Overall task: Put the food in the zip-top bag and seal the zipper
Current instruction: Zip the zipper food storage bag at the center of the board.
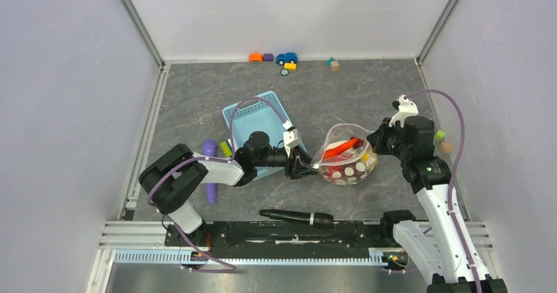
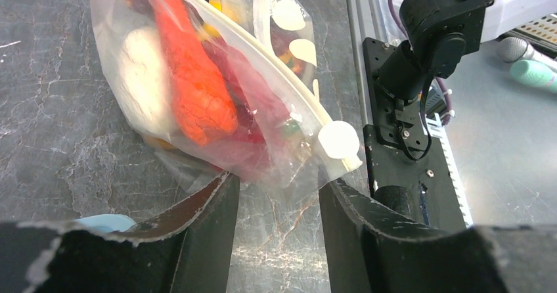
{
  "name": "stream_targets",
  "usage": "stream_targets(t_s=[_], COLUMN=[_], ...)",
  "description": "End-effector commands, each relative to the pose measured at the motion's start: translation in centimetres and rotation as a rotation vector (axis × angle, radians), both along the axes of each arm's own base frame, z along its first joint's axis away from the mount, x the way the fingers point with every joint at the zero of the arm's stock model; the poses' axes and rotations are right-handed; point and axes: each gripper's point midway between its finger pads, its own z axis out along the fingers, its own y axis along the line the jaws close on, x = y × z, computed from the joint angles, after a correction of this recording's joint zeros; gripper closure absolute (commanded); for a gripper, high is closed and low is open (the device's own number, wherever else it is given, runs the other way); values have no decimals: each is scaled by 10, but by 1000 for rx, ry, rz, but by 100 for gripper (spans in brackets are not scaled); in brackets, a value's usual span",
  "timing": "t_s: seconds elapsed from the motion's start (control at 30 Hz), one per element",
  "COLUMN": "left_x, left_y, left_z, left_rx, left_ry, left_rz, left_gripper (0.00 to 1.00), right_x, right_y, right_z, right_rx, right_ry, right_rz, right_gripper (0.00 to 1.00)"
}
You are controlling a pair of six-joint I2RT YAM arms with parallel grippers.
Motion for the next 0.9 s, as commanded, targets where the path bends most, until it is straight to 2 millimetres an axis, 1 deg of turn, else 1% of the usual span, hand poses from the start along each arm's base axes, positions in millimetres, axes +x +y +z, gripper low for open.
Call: stream_targets(t_s=[0.0, 0.13, 0.27, 0.43, 0.53, 0.63, 0.73, 0.77, 0.87], left_x=[3, 10, 9, 13, 18, 25, 28, 28, 28], left_y=[-10, -10, -13, -18, -20, -21, -19, -18, -19], left_z=[30, 36, 43, 45, 51, 52, 57, 59, 57], left_rx=[-92, -110, -151, -185, -213, -211, -228, -234, -228], left_ry=[-29, -32, -13, 19, 21, 24, 15, 11, 8], left_rz=[-12, 32, 24, 35, 60, 92, 115, 118, 112], left_gripper=[45, 45, 45, 43, 39, 34, 33, 35, 46], right_x=[5, 4, 3, 2, 1, 1, 0, 0, 0], right_y=[2, 2, 2, 3, 3, 4, 4, 4, 4], right_z=[14, 16, 16, 16, 16, 14, 14, 14, 15], right_rx=[14, 13, 14, 19, 19, 20, 22, 20, 21], right_ry=[-42, -53, -51, -54, -55, -53, -54, -53, -59], right_rz=[9, 7, 9, 13, 15, 18, 19, 20, 22], right_gripper=[100, 100, 100, 100, 100, 100, 100, 100, 100])
